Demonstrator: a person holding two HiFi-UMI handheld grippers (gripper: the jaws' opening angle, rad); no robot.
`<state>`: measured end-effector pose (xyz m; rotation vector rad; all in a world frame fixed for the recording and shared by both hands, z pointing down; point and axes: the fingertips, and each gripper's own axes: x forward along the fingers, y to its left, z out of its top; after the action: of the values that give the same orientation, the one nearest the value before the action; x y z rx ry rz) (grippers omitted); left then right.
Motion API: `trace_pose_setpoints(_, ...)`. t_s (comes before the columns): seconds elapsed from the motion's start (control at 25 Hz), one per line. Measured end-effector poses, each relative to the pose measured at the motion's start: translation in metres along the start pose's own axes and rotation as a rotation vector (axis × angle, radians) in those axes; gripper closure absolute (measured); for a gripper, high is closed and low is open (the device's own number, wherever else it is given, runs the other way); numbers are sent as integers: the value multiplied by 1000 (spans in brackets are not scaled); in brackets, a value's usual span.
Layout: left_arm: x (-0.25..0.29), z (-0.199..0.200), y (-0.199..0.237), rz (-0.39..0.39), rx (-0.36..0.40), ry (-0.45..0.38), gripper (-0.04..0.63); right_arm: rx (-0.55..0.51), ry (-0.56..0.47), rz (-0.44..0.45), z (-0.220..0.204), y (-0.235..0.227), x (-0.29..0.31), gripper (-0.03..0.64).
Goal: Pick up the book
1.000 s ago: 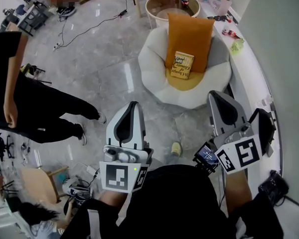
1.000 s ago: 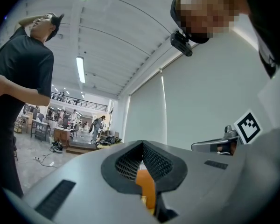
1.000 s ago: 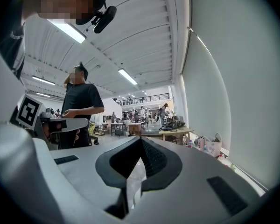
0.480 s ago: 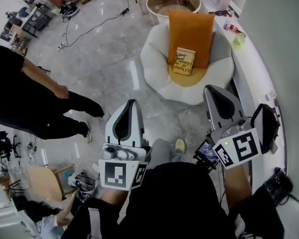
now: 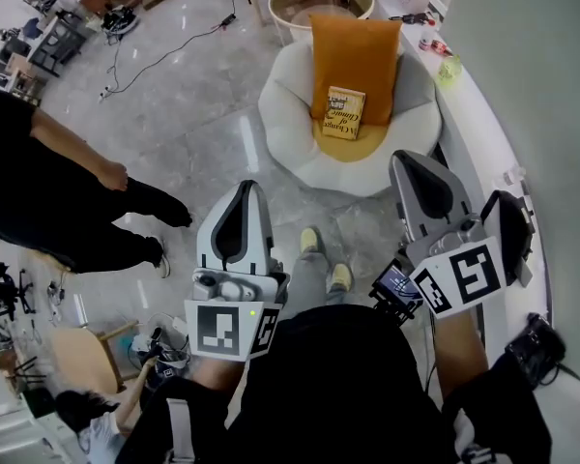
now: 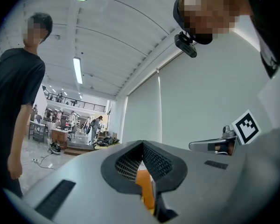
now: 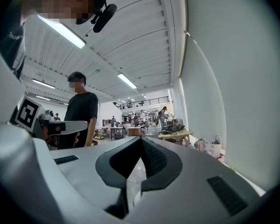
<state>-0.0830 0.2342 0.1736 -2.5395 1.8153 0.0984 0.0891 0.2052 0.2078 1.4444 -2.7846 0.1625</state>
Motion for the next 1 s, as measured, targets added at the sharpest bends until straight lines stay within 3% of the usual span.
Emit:
trace_pose_setpoints(0.68, 9, 1, 31, 26, -4, -32, 584, -40, -1, -4, 7, 1, 32, 607)
trace_pose_setpoints(1.0, 48, -4, 40, 3, -3, -18, 584, -43, 16, -31, 9, -21, 56, 607)
